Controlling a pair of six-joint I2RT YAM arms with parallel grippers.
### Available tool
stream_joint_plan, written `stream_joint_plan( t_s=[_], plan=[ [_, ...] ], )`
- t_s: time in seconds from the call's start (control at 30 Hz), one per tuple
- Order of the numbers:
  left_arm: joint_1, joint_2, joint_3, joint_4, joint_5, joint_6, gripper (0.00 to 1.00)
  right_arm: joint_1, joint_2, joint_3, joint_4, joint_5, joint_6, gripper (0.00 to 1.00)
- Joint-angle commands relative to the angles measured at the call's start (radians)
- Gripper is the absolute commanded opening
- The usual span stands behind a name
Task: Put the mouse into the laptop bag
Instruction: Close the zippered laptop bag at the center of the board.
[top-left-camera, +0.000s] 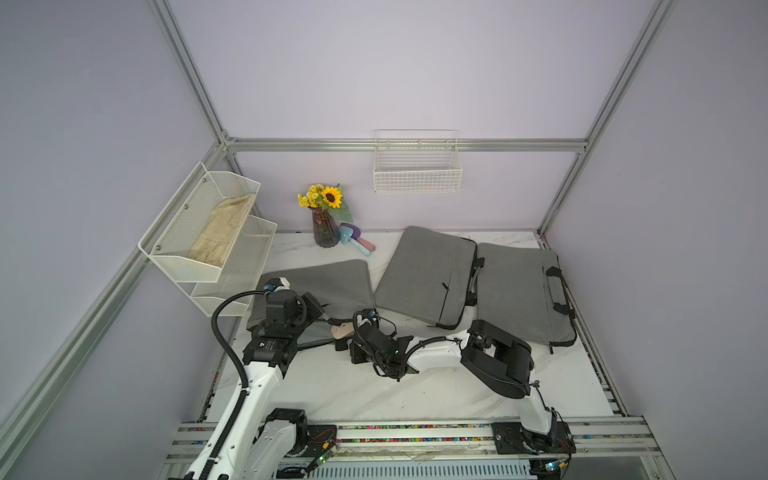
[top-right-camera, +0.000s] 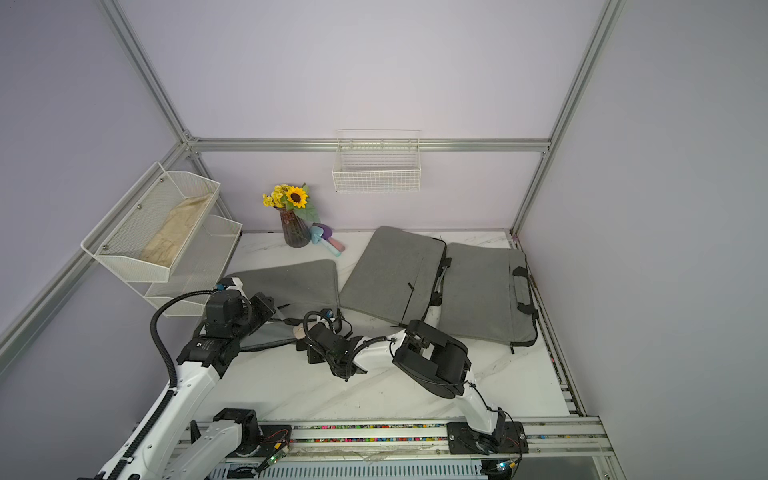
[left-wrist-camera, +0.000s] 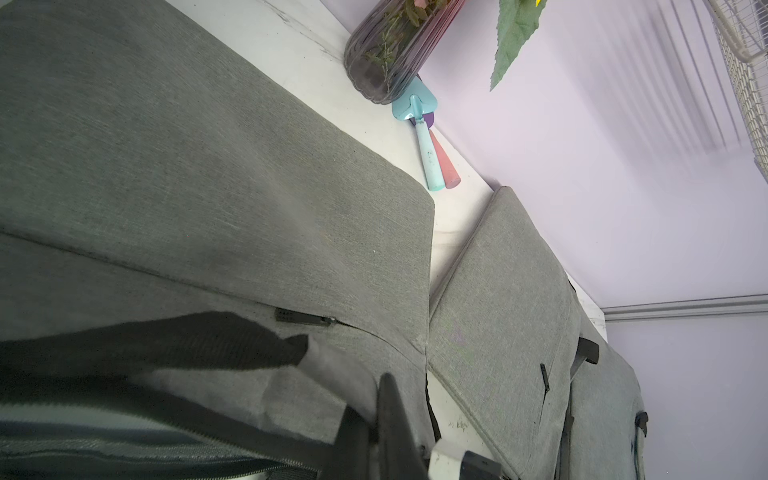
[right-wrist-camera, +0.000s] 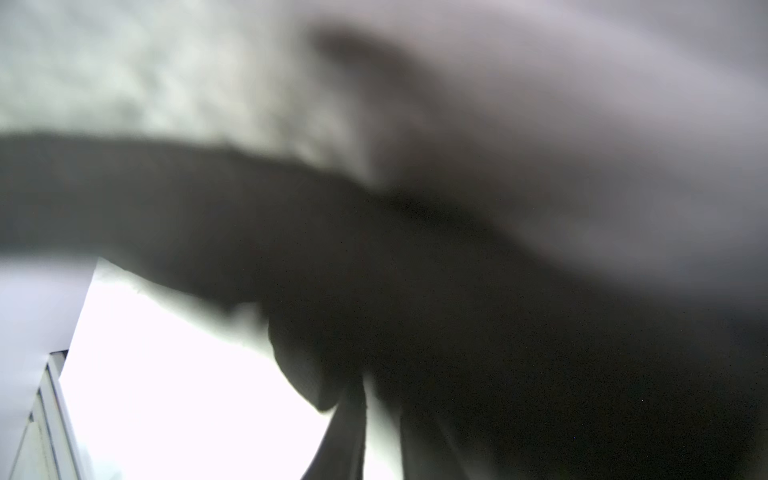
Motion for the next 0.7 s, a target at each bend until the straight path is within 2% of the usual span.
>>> stream_joint_plan(
  t_s=[0.0,0.2,0.3,0.43,0.53,0.6,0.63,0.67],
  plan=[
    [-0.002,-0.012,-0.035,0.063,0.035,0.014,0.0,0.006,-0.054,-0.015,0.043,0.004,-0.025,0.15],
    [-0.002,-0.014,-0.035,0.06,0.029,0.014,0.0,0.006,-0.057,0.004,0.051,-0.002,-0.048,0.17],
    [-0.002,-0.016,-0.029,0.032,0.016,0.008,0.0,0.005,-0.09,0.007,0.013,0.047,-0.055,0.29],
    [-0.002,-0.055,-0.033,-0.127,-0.111,-0.076,0.0,-0.009,-0.23,-0.069,-0.024,0.18,-0.091,0.48],
    [-0.002,-0.084,-0.036,-0.302,-0.204,-0.159,0.0,-0.035,-0.306,-0.122,-0.045,0.245,-0.147,0.5],
    [-0.001,-0.106,-0.067,-0.37,-0.186,-0.205,0.0,-0.075,-0.33,-0.146,-0.051,0.251,-0.18,0.52],
    [0.0,-0.12,-0.084,-0.381,-0.159,-0.217,0.11,-0.105,-0.332,-0.157,-0.047,0.22,-0.206,0.54],
    [0.0,-0.13,-0.094,-0.387,-0.138,-0.218,0.31,-0.134,-0.327,-0.166,-0.029,0.175,-0.239,0.56]
  ],
)
